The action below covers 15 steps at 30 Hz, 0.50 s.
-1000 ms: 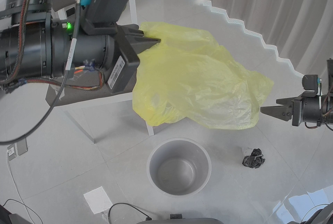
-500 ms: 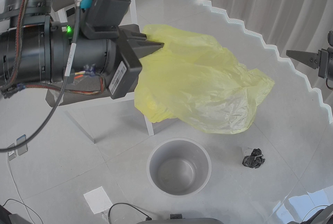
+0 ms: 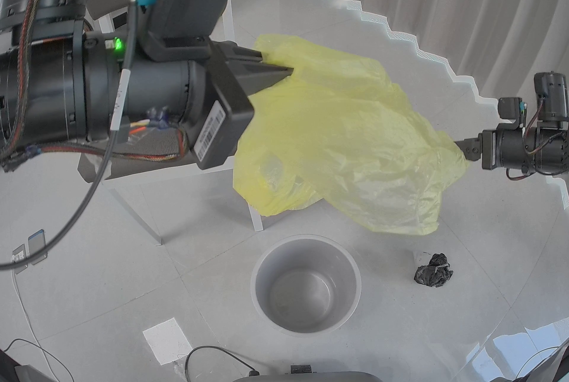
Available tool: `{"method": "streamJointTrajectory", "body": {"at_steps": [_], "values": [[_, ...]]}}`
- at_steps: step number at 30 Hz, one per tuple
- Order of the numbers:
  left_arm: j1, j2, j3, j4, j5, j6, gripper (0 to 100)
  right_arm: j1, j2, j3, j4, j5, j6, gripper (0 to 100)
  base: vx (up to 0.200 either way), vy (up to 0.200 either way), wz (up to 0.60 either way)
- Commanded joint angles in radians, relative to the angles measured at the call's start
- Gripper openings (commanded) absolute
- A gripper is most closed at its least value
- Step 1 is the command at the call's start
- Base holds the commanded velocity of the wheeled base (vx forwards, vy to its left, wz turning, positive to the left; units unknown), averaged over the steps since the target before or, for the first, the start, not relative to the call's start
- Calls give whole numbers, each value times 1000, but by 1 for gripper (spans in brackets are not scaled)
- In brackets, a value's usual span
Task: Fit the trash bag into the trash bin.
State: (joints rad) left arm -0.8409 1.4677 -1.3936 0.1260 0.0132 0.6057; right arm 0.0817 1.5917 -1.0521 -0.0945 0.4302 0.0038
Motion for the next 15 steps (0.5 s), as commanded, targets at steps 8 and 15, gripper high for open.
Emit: {"method": "streamJointTrajectory", "body": {"at_steps": [8,15], "values": [[0,14,-2,-3,2,-4,0,12,-160,216,-41,7,-28,100,0,0,0],[9,33,-5,-52,2,-26,0,121,-249,273,-34,5,-13,100,0,0,0]]}}
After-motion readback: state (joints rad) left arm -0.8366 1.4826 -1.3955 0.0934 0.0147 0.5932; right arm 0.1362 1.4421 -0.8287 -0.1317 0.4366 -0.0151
